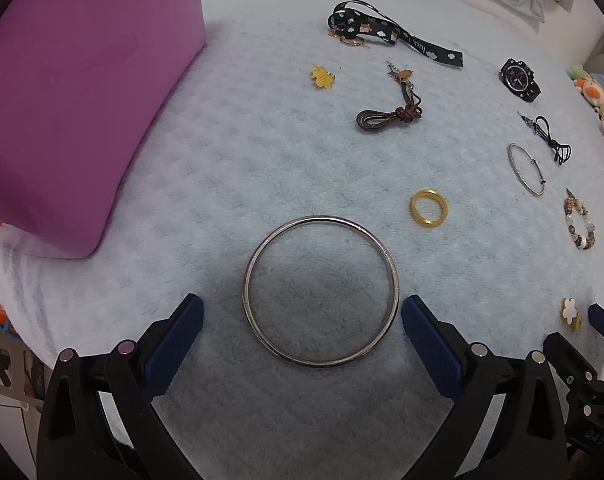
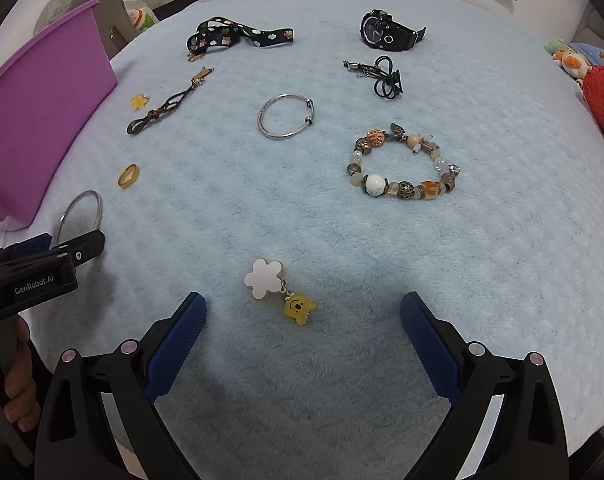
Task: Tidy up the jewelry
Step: 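Lower the left tool onto the large silver hoop while the right tool grasps the white flower charm, then carry the silver hoop and flower charm into the pink tub and release both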
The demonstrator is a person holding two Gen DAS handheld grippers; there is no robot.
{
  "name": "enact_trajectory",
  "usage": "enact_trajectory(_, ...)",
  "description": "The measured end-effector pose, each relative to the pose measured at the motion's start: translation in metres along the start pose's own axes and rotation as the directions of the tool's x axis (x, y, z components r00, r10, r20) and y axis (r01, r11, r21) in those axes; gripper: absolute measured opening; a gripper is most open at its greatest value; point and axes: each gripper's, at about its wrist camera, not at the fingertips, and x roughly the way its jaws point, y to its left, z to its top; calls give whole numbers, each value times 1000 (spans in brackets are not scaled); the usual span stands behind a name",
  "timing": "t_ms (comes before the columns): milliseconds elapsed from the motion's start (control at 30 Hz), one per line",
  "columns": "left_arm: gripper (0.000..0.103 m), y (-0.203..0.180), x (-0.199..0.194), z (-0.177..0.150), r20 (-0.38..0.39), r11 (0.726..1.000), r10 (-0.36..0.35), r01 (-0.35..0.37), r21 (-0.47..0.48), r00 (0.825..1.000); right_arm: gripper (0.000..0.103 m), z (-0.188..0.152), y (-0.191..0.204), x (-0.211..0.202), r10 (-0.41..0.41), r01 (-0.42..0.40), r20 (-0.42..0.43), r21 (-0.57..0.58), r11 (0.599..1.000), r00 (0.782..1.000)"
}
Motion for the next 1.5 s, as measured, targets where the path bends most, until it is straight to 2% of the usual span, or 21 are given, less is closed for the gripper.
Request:
enact_trajectory(167,98,1,0,-4,42,1000,-3,3,3,999,94,-1,4,5,-25,25,5,-31,999,1000)
enact_trajectory(300,98,0,-1,-4,47,1000,8,-8,-2,999,94,-10,3,3,-25,28,79,-40,999,997)
enact_trajectory(367,97,-3,-3,-4,47,1000,21,-21,6,999,94,-9,3,3,-28,31,68,-37,999,997)
enact_trajectory(467,87,-7,-7,-3,54,999,18,-20,26,998,93,-5,5,2,-29,33,53,-64,997,998)
enact_trajectory(533,73,-11,-10,-3,61,999,1,-4,48,998,91,-5,6,1,-27,32,61,-80,996,998)
enact_trajectory(600,71,-16,-13,-3,65,997,17,-21,68,998,82,-6,6,-2,-12,17,66,-80,997,998)
enact_trajectory(633,71,-17,-13,-3,65,997,21,-26,69,998,73,-6,7,-3,-10,15,68,-84,996,998)
enact_trajectory(667,71,-16,-12,-3,64,998,18,-22,63,998,60,-6,8,-5,-6,13,70,-92,996,997)
enact_trajectory(733,70,-15,-13,-3,61,998,13,-17,58,998,43,-6,5,-9,4,2,76,-83,997,997)
enact_trajectory(767,70,-15,-13,-3,61,998,14,-18,59,998,25,-6,4,-10,16,-11,75,-75,997,997)
enact_trajectory(800,70,-16,-14,-2,62,998,16,-20,60,998,17,-6,1,-11,5,0,74,-66,998,997)
enact_trajectory(1167,70,-7,-39,-3,99,1000,-12,10,28,995,14,0,-5,-37,74,-71,114,-35,997,991)
enact_trajectory(1333,70,-2,-73,5,157,999,-34,30,24,987,14,13,6,-64,97,-88,163,-59,994,982)
enact_trajectory(1500,70,10,-120,20,229,999,-53,52,13,972,14,36,26,-100,149,-131,223,-94,987,963)
